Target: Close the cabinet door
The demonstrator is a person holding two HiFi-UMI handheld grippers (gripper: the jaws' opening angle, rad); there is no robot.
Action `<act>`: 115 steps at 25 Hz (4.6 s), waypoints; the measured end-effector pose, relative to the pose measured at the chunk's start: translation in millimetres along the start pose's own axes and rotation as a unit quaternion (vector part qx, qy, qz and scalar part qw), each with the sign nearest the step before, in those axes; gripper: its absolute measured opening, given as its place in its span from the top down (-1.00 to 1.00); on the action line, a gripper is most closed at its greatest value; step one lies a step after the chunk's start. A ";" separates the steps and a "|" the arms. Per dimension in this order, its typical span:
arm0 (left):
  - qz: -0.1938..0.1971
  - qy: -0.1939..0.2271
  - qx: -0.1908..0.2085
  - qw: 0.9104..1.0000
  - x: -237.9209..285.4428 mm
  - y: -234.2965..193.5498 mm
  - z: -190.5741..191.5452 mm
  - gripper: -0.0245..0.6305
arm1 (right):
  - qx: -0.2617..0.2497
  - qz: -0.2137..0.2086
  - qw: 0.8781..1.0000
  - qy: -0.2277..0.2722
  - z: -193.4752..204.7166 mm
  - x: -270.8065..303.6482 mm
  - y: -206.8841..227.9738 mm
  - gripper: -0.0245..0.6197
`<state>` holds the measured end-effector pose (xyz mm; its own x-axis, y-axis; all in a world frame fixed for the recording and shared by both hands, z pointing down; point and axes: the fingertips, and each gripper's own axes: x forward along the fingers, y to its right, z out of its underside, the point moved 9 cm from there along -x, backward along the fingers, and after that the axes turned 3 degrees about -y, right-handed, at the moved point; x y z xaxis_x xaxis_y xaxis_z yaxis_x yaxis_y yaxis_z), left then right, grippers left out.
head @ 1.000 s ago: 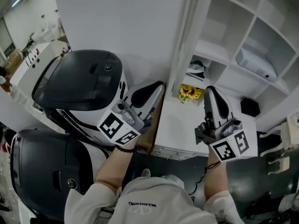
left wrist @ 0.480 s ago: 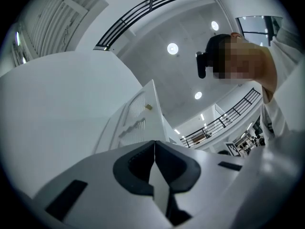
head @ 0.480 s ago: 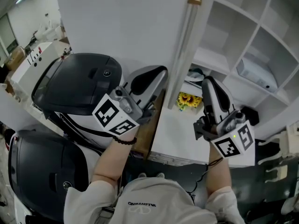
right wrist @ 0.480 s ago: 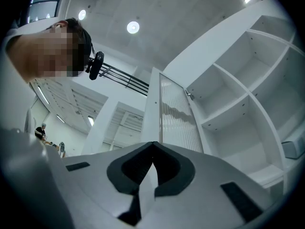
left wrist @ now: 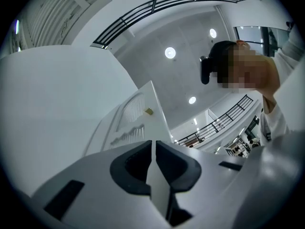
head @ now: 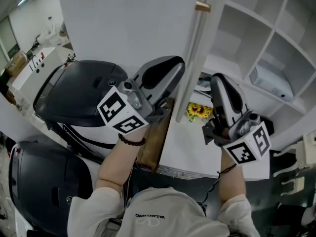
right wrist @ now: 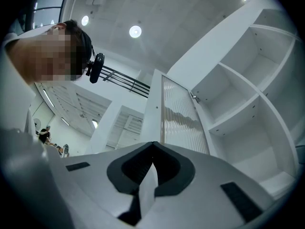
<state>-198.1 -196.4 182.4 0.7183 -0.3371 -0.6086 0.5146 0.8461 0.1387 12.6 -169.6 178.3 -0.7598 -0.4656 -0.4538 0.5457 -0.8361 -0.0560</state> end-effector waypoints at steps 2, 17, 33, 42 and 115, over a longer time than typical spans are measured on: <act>0.006 0.001 -0.003 1.000 3.1 -1.9 -1.3 0.85 | -0.003 -0.002 1.000 0.001 -1.0 3.1 0.3 0.89; 0.062 0.053 -0.050 0.995 36.9 -23.8 -25.2 0.62 | 0.003 -0.013 1.000 0.019 -11.6 14.5 2.1 0.89; 0.127 0.081 -0.089 0.985 70.3 -36.0 -59.6 0.55 | -0.006 -0.021 0.999 0.027 -21.9 17.6 -3.1 0.89; 0.142 0.080 -0.104 0.981 82.0 -43.7 -62.2 0.55 | -0.008 -0.018 0.999 0.028 -20.4 18.1 2.2 0.89; 0.077 0.034 0.005 0.996 188.3 36.6 -5.9 0.71 | -0.060 0.099 0.993 0.015 -52.1 -97.6 73.6 0.89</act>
<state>-46.8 -226.5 68.3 0.7560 -0.1757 -0.6305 0.4064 0.8811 0.2417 145.4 -170.6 172.2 -0.6236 -0.6064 -0.4934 0.7230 -0.6874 -0.0688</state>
